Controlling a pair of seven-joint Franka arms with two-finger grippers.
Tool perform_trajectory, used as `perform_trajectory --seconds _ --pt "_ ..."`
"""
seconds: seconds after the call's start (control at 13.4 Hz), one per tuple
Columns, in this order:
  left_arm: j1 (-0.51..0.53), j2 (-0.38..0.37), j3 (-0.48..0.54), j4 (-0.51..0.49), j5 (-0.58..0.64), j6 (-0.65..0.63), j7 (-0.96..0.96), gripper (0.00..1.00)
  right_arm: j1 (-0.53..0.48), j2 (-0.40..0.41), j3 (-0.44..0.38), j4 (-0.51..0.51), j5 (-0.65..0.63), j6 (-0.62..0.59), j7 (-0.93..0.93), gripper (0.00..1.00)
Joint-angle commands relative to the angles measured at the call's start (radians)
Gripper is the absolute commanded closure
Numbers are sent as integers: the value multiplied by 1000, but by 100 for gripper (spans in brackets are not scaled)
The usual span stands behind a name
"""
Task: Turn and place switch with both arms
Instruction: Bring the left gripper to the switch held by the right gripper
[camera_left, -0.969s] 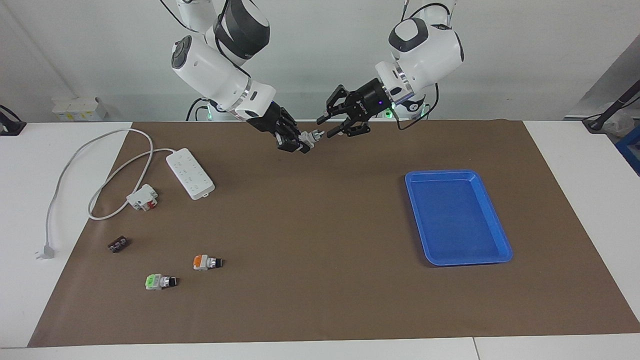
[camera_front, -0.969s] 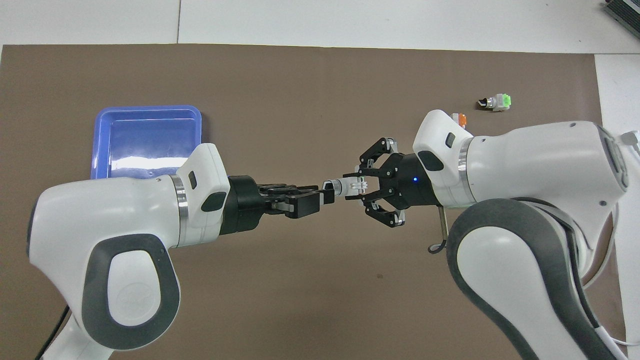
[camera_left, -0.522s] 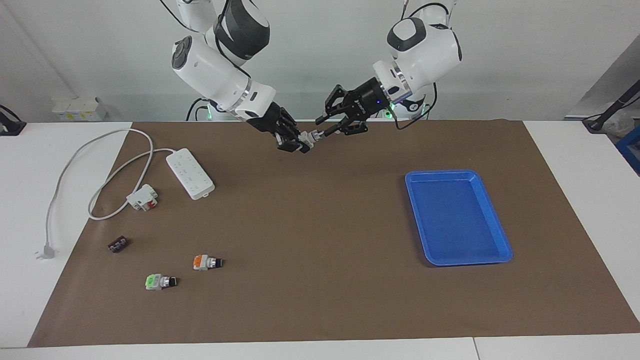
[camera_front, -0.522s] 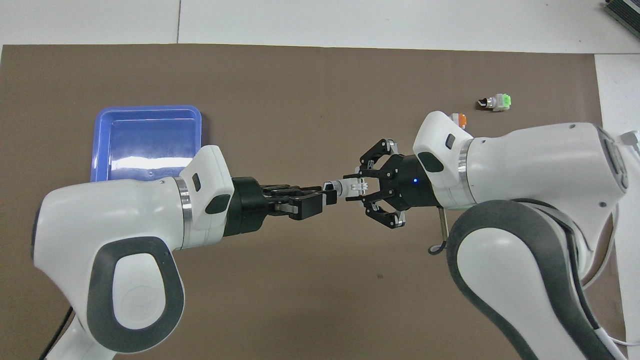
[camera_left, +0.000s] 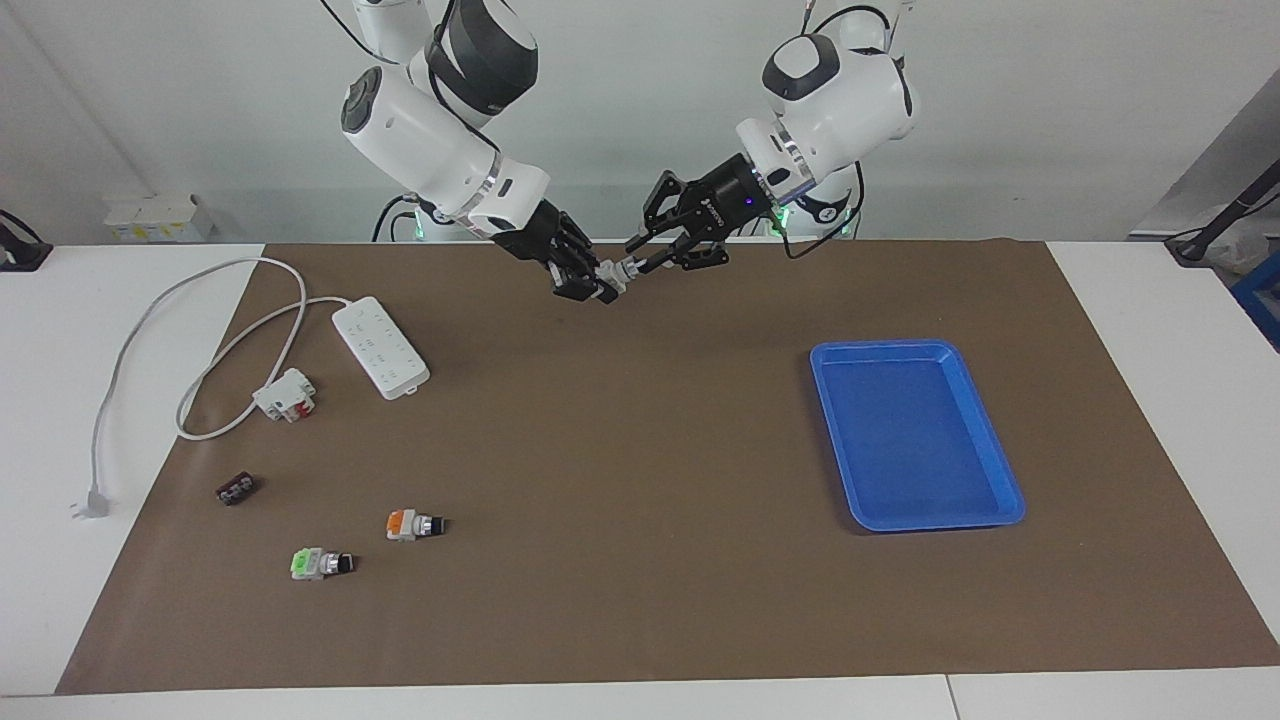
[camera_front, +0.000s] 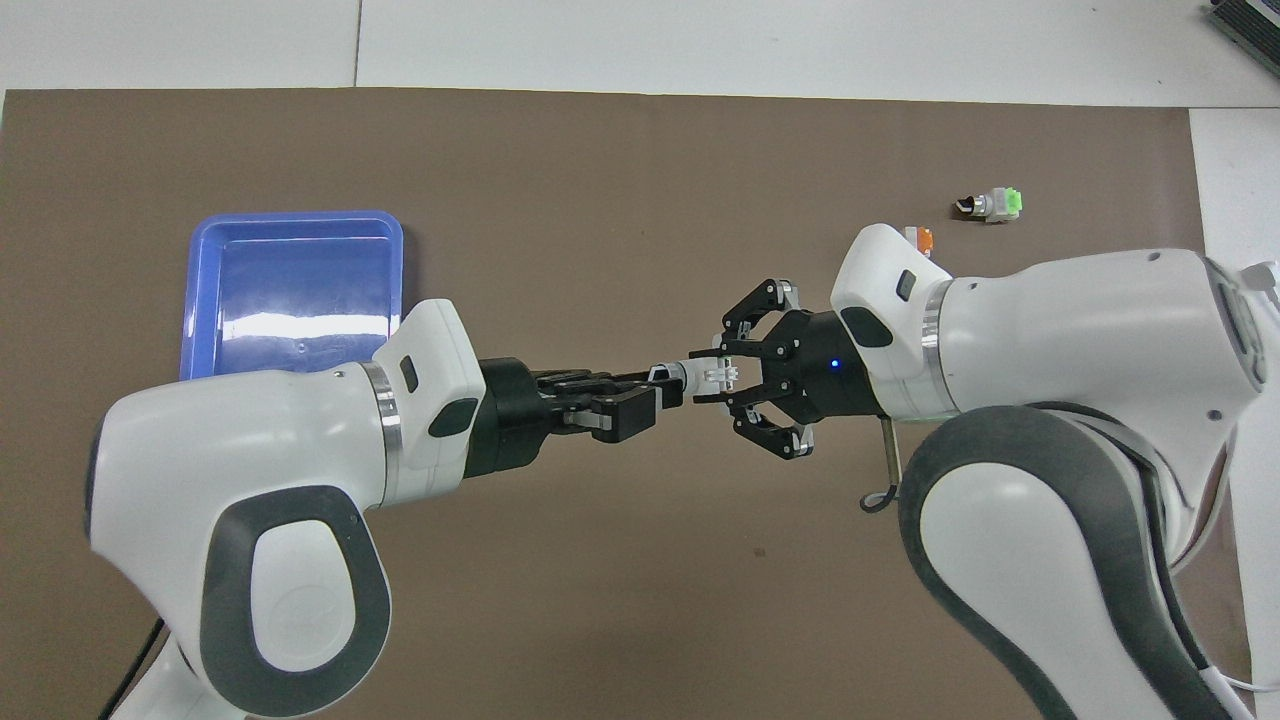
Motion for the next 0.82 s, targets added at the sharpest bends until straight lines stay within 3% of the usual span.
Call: perform_trajectory --seconds 0.0,0.15,0.52,0.75 --pt "-16 -6 4 -9 -19 21 4 83 -1 -25 6 -31 22 11 -2 100" --pt "-16 -6 4 -9 -19 20 2 100 -1 -25 6 -31 22 11 -2 100" --pt "-16 -6 4 -9 -19 15 -21 100 -1 -27 4 -35 22 13 -4 100" --pt "-16 -5 4 -6 -19 24 -127 100 -1 -27 6 -37 21 13 -4 100"
